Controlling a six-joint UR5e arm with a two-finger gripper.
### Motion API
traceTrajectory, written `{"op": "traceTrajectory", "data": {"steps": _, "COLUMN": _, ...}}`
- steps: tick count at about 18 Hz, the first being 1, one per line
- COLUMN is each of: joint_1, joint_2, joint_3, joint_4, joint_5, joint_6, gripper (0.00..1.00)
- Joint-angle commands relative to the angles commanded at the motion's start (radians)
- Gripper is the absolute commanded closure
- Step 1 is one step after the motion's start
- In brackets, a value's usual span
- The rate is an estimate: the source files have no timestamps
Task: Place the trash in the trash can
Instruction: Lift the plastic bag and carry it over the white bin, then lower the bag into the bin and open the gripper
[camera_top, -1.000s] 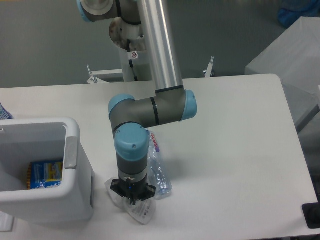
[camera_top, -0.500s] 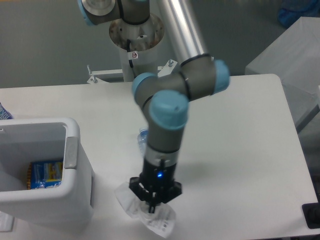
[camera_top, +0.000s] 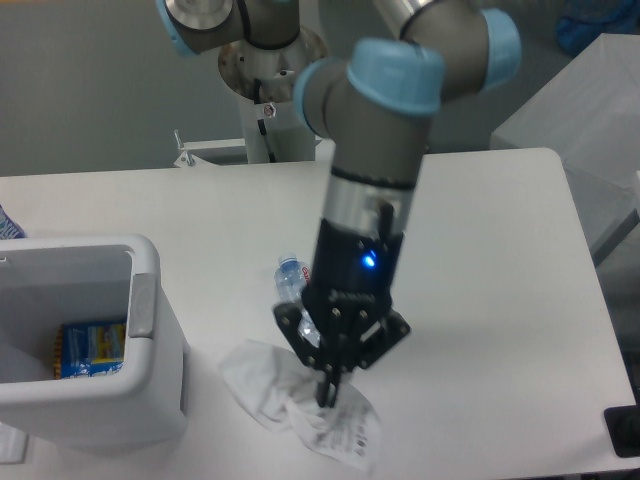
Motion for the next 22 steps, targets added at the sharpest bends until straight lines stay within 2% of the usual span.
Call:
{"op": "traceTrajectory", "data": {"steps": 2, "joint_1": -0.054, "joint_2": 0.028, "joint_3": -0.032, "joint_4": 0.000, "joint_5": 0.000, "joint_6": 0.000, "gripper": 1.00}}
{"op": "traceTrajectory", "data": {"steps": 4, "joint_1": -0.092, "joint_2": 0.074, "joint_3": -0.095, "joint_4": 0.002, "joint_5": 0.003, "joint_6": 0.008, "gripper": 1.00}}
{"op": "traceTrajectory", "data": {"steps": 8, "joint_1": -0.192, "joint_2": 0.091, "joint_3": -0.127, "joint_4": -0.002, "joint_5": 0.018, "joint_6": 0.005, "gripper": 1.00}}
{"op": "traceTrajectory", "data": {"steps": 18, "joint_1": -0.279, "joint_2": 0.095, "joint_3": -0.204, "joint_4": -0.003, "joint_5": 0.020, "joint_6": 0.028, "gripper": 1.00}}
{"op": "traceTrajectory", "data": {"steps": 22, "joint_1": -0.284, "joint_2": 0.092, "joint_3": -0.238, "joint_4": -0.003, "joint_5": 0.021, "joint_6": 0.054, "gripper": 1.00}}
